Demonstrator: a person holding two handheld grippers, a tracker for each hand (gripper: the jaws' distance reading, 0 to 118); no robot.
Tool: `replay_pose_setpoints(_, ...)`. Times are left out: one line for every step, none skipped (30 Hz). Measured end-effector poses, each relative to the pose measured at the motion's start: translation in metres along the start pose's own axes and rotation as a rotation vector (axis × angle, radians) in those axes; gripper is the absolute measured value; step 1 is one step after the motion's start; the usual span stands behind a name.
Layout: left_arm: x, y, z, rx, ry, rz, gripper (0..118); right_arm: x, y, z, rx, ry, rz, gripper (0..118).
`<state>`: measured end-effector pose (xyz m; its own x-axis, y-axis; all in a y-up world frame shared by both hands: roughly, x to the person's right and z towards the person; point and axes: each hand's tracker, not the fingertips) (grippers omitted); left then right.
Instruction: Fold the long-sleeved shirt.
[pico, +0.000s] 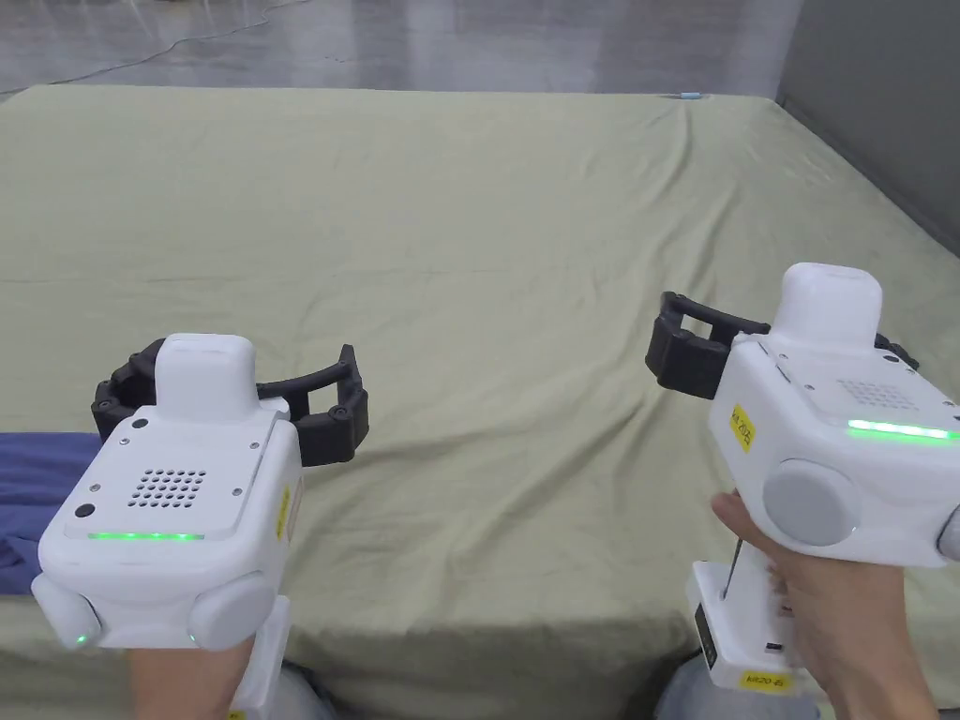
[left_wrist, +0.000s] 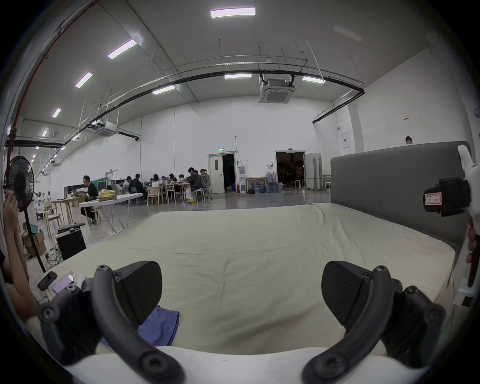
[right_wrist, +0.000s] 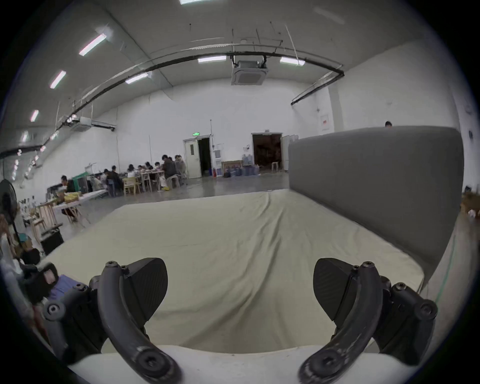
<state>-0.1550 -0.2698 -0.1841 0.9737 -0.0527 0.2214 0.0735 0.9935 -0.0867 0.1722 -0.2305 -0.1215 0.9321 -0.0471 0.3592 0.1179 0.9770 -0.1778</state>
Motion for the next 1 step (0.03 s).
replay_pose_setpoints(0.0001, 0.0002, 0.0000, 0.000, 0.000, 0.001, 117, -0.0011, -0.0028, -0.0004, 0.006, -0.013, 0.035, 113)
